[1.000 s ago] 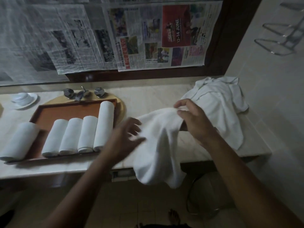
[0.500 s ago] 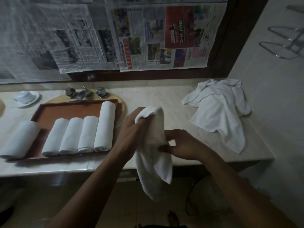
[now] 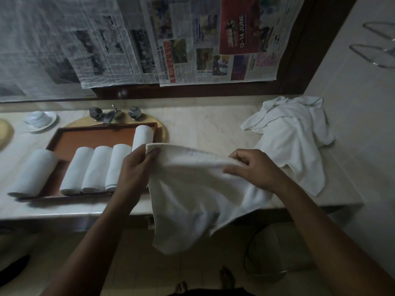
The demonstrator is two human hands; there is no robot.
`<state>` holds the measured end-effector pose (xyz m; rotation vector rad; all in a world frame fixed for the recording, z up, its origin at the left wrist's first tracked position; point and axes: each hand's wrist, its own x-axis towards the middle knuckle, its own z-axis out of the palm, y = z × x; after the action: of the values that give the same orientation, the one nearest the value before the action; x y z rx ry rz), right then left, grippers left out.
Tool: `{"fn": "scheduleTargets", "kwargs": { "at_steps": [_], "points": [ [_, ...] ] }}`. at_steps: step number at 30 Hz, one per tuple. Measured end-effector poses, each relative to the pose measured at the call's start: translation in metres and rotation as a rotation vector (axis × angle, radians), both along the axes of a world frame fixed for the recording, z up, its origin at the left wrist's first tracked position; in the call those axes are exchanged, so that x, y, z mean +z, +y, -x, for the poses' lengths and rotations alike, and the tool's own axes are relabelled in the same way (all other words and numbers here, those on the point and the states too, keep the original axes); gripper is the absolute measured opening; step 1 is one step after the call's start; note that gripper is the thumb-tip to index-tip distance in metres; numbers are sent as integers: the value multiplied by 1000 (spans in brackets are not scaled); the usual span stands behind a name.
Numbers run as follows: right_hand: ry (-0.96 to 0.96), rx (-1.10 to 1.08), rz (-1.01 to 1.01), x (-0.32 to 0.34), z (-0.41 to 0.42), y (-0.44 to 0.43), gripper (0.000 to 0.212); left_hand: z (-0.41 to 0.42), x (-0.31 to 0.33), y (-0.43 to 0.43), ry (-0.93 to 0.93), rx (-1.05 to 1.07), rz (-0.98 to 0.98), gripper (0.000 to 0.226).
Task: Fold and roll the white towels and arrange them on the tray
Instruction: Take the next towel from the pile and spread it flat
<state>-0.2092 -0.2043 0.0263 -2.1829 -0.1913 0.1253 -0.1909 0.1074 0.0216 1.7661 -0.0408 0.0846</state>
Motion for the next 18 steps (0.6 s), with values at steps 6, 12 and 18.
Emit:
{"fn": "scheduleTargets", "kwargs": {
  "at_steps": [6, 12, 18],
  "points": [
    [345, 165, 487, -66, 8, -37, 44, 13, -70, 33, 199, -41, -104, 23],
    [544, 219, 496, -135, 44, -65, 10, 53, -136, 47, 391, -174, -183, 49],
    [505, 164, 301, -147, 39, -104, 37, 54, -136, 41, 455, -170, -164, 27]
  ]
}}
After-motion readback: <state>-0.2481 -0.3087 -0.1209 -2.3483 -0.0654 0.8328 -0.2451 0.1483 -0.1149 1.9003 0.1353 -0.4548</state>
